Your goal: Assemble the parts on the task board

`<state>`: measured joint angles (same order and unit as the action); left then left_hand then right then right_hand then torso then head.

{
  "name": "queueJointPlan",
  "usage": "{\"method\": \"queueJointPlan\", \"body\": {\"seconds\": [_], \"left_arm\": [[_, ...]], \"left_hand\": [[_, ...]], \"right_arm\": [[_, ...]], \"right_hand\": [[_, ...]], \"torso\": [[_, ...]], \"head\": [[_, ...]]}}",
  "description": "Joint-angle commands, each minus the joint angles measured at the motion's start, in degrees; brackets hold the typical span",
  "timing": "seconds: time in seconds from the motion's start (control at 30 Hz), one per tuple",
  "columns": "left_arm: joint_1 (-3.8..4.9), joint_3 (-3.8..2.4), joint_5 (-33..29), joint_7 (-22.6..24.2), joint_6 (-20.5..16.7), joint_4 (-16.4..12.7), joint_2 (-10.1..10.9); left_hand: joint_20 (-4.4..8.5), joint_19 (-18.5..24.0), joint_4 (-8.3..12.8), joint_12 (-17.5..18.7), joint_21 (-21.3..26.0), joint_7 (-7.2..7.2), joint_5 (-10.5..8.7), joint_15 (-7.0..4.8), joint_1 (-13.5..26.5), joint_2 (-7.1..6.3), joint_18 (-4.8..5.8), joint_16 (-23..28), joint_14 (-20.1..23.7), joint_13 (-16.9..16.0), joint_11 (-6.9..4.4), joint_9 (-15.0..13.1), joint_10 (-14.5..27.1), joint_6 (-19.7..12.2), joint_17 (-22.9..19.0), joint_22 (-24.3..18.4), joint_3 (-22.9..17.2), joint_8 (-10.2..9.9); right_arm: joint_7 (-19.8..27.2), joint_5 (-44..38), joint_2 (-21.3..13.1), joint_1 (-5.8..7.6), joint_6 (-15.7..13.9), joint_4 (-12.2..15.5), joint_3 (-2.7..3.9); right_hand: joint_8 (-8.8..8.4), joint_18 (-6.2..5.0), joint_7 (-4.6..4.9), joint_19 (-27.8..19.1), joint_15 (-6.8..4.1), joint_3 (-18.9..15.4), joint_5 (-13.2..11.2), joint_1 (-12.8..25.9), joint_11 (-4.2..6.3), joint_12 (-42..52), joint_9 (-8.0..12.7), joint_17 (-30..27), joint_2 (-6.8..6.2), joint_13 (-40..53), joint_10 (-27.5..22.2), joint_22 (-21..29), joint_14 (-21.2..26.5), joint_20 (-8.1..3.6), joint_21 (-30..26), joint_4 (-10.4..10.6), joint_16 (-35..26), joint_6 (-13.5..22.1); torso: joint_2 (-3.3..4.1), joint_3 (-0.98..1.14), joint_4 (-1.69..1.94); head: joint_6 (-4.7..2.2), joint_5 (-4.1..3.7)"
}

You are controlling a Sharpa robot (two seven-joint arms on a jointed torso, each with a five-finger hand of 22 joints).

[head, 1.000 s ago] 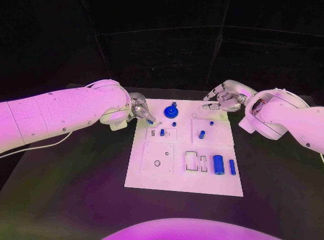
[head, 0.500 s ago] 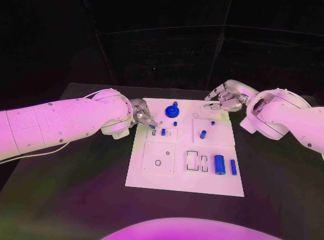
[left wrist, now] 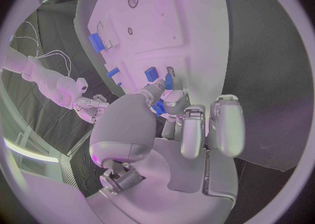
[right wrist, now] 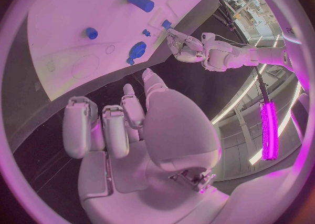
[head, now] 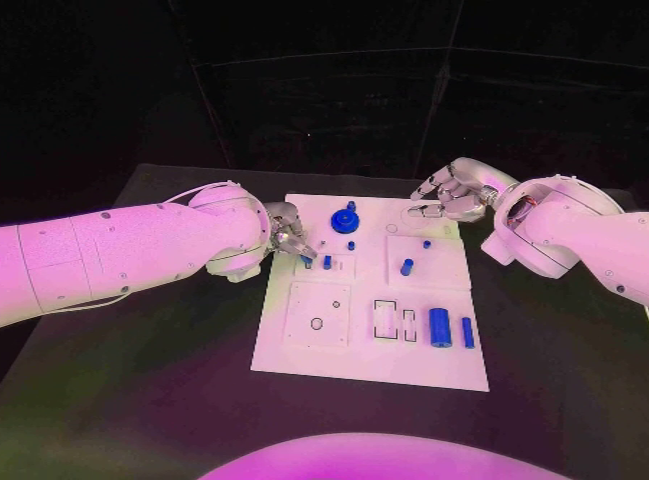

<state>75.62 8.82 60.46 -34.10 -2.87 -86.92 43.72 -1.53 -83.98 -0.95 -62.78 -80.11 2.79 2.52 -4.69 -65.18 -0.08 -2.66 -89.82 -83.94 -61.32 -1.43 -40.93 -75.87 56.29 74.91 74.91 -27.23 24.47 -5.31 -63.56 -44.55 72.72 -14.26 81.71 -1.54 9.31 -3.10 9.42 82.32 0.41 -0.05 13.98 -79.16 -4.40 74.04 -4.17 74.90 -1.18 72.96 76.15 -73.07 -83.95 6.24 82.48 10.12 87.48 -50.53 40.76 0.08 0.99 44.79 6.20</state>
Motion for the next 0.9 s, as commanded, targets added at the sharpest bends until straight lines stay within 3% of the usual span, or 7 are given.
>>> {"method": "queueJointPlan", "body": {"seconds": [0.03, 0.9], "left_arm": [[0.02, -0.02, 1.9, -0.76, 2.13, -0.04, -0.08], [-0.14, 0.02, 2.0, -0.84, 3.96, 0.02, -0.5]], "left_hand": [[0.4, -1.96, 5.48, -0.21, 0.31, -0.27, 0.22, -0.31, -0.17, 0.25, -0.08, -0.18, -6.06, 0.04, -0.23, -0.07, -0.04, -0.19, 15.09, 4.83, -5.9, 0.22], [0.4, -1.99, 5.6, -0.32, 0.24, -0.26, 0.22, -0.31, -0.08, 0.09, -0.06, -0.18, -6.06, -0.08, -0.22, -0.12, -0.11, -0.22, 15.09, 4.91, -6.12, 0.31]], "right_arm": [[0.18, -0.14, 0.07, 0.1, 0.35, 0.02, 0.03], [0.17, -0.14, -0.01, 0.09, 0.41, 0.09, 0.03]], "right_hand": [[0.32, -0.39, 0.04, -0.42, -0.32, -0.3, 0.32, 0.35, -0.11, -0.18, 0.09, 10.18, 0.25, -0.09, -0.44, 0.05, -4.8, -0.1, -0.25, 0.1, -0.33, 0.07], [0.32, -0.39, 0.04, -0.42, -0.32, -0.3, 0.32, 0.35, -0.11, -0.18, 0.09, 10.18, 0.25, -0.09, -0.44, 0.05, -4.8, -0.1, -0.25, 0.1, -0.33, 0.07]], "torso": [[-0.01, 0.05, -0.05], [0.01, 0.03, 0.01]], "head": [[0.1, 0.01], [0.58, -0.21]]}}
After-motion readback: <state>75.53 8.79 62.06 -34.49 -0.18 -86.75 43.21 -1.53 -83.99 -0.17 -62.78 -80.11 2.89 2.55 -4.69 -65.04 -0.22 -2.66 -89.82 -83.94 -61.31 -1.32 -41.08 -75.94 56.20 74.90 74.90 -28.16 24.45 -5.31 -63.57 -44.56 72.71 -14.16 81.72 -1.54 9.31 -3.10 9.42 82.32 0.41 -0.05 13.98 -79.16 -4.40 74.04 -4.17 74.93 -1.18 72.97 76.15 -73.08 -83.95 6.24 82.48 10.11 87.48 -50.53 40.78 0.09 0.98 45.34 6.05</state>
